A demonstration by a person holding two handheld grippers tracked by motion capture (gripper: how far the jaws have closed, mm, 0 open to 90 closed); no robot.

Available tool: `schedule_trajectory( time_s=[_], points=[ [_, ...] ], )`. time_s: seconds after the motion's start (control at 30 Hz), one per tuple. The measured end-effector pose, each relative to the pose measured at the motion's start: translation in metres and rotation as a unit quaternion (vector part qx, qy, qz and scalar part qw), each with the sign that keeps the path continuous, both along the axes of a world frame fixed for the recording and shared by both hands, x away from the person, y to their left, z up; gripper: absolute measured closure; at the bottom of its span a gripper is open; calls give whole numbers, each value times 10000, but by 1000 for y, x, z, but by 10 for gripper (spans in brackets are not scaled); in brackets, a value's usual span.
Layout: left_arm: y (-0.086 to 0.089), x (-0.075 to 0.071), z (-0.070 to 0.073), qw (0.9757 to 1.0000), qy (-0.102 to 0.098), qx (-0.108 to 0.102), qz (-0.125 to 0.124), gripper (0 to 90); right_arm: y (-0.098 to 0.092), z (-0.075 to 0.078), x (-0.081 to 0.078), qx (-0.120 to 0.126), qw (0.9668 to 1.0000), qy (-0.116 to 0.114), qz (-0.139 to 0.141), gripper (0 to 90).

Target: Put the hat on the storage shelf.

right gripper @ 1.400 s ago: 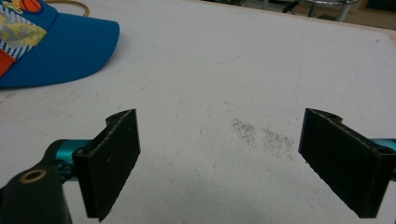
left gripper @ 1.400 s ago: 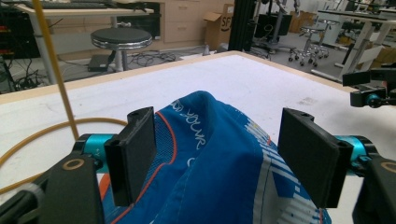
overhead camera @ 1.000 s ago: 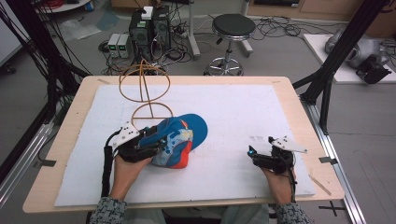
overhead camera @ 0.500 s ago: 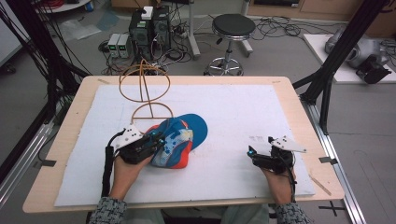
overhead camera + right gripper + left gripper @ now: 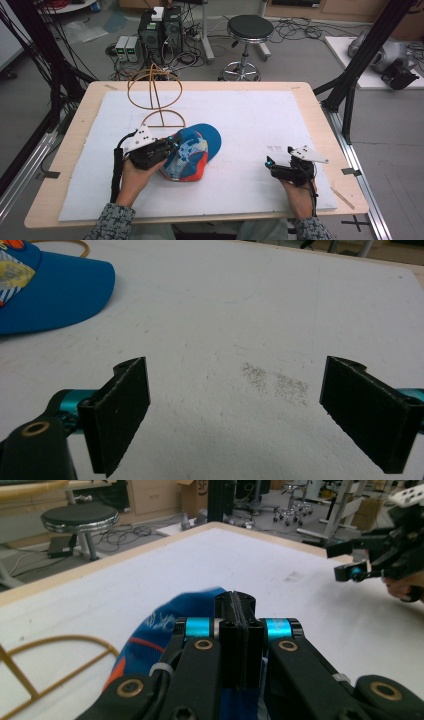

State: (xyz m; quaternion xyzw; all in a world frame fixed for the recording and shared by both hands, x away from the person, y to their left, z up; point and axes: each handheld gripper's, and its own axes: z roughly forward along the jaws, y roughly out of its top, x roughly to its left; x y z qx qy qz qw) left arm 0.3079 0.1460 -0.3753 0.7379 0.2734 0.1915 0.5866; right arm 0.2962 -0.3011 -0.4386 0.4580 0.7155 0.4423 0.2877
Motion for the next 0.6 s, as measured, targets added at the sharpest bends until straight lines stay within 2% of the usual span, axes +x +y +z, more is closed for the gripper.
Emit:
schedule_trajectory(
  time_s=[0.37,0.6],
  points=[
    [-15,6,31,9995,-165,87,-235,891,-3,0,0,75,10000,3,-15,117],
    [-20,7,49,9990,-266,64,-351,891,-3,0,0,111,9999,41,-26,117]
  ],
)
